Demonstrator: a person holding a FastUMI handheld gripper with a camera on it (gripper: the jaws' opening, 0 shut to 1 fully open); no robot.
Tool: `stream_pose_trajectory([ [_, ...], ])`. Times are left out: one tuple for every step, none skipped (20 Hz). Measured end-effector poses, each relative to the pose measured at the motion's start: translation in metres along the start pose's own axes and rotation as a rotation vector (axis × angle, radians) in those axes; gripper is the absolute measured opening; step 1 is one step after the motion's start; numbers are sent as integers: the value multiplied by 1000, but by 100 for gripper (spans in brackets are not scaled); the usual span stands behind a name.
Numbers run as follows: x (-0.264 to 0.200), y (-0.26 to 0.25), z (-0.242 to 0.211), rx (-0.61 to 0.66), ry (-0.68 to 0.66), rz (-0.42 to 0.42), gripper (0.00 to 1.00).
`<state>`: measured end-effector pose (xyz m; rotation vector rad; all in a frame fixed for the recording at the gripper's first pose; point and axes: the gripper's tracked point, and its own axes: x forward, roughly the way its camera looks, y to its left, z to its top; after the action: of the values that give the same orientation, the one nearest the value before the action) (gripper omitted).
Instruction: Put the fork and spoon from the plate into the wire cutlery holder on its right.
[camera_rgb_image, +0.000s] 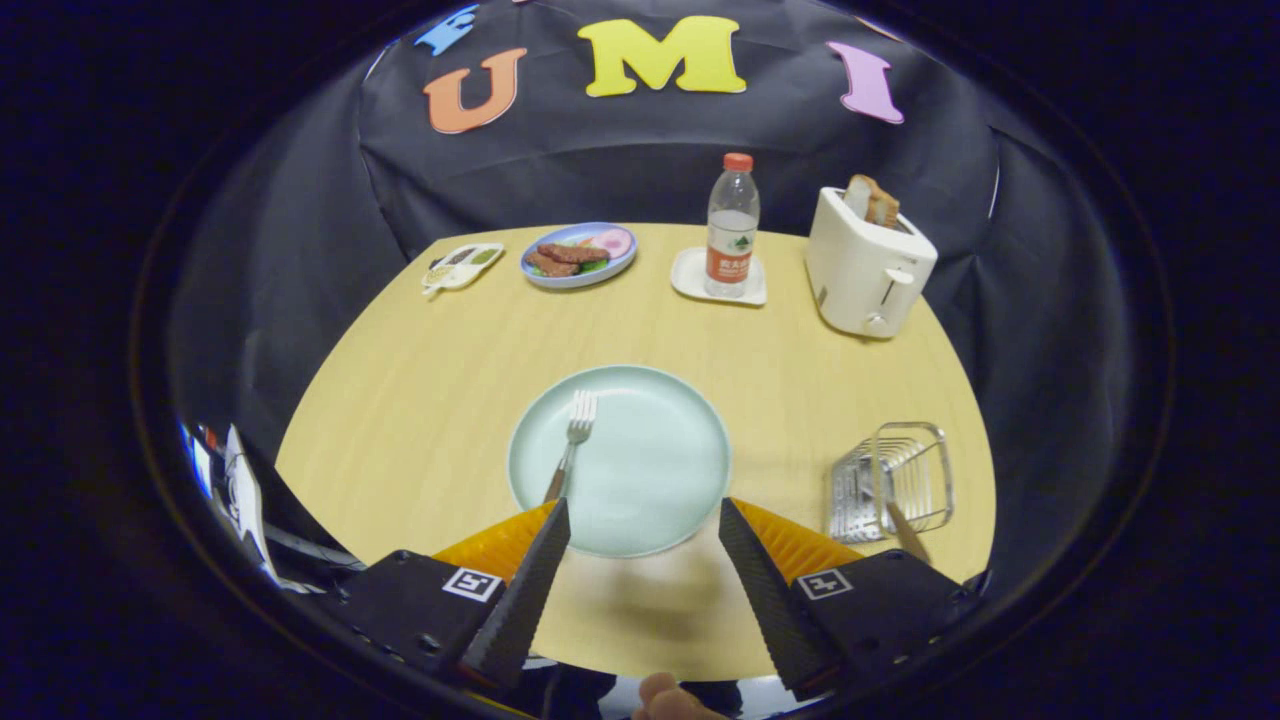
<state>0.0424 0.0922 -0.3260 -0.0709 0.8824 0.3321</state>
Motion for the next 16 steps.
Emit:
stream_pose_trajectory([
  [8, 10, -1, 10, 3, -1, 91],
  [15, 18, -4, 22, 10, -10, 91],
  [22, 27, -8, 37, 21, -9, 91],
  [30, 36, -11, 53, 30, -9, 91],
  [34, 42, -14, 65, 34, -18, 91],
  [40, 48, -15, 75, 28, -19, 91],
  [45, 53, -16, 79, 20, -27, 91],
  [51, 55, -18, 83, 12, -38, 91],
  [57, 58, -18, 87, 5, -50, 91],
  [63, 59, -19, 92, 2, -62, 91],
  [69, 60, -20, 103, -3, -73, 91],
  [74, 63, -22, 111, 0, -73, 88],
  [79, 63, -22, 117, 2, -82, 86],
  [83, 64, -19, 127, -11, -85, 83],
  [88, 67, -17, 136, -22, -80, 74],
  [92, 66, -17, 142, -24, -91, 65],
])
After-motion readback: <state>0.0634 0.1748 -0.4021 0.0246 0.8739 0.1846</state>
